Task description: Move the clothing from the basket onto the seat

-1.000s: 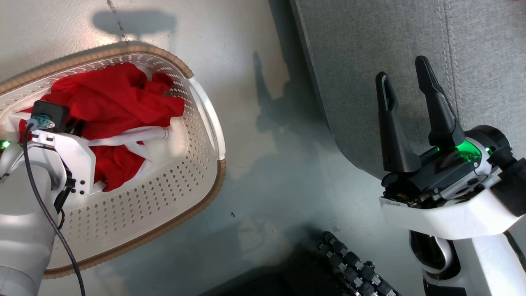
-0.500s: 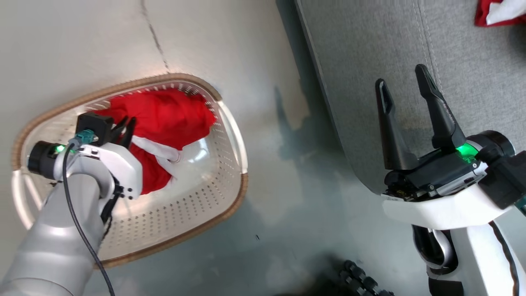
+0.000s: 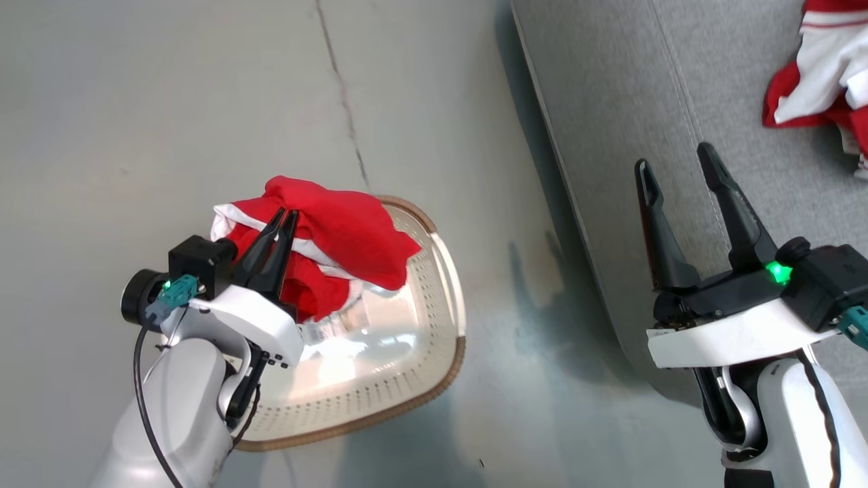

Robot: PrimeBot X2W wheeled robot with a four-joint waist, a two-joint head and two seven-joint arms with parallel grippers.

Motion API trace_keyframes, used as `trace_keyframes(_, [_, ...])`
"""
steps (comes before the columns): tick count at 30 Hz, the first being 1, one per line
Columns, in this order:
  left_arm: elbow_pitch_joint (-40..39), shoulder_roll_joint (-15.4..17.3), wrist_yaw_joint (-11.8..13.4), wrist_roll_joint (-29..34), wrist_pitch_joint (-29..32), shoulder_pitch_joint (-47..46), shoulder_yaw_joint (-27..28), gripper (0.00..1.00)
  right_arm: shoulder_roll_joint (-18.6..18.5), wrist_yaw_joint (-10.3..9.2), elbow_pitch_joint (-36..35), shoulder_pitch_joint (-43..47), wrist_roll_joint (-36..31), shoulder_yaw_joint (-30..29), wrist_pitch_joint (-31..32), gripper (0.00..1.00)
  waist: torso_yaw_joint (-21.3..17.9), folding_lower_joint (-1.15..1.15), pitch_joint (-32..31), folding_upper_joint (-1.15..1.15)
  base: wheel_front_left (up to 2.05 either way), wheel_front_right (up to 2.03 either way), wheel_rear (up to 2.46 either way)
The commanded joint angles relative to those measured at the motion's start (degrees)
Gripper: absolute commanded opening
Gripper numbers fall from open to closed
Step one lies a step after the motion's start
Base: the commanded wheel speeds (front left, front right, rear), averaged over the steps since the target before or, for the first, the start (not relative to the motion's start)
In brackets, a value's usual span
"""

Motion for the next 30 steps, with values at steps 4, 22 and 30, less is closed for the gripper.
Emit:
trace_keyframes(4, [-5.8, -0.6, 0.8, 0.6, -0.3, 4.0, 2.2, 0.00, -0.3, 0.12, 1.0, 1.6, -0.7, -0.9, 1.6, 1.00, 4.8, 0.00, -7.4, 0.00, 0.00, 0.00, 0.00])
trace_keyframes(22, [-25.6, -0.6, 3.3, 2.7, -0.3, 15.6, 6.4, 0.00, -0.3, 0.12, 4.0, 7.8, -1.0, -2.8, 5.7, 1.00, 10.1, 0.00, -21.5, 0.00, 0.00, 0.00, 0.00])
trace_keyframes(30, [-33.0, 0.0, 5.1, 2.9, 1.2, 19.3, 5.9, 0.00, -0.3, 0.12, 4.6, 11.5, -1.2, -3.2, 7.3, 1.00, 11.0, 0.00, -26.8, 0.00, 0.00, 0.00, 0.00])
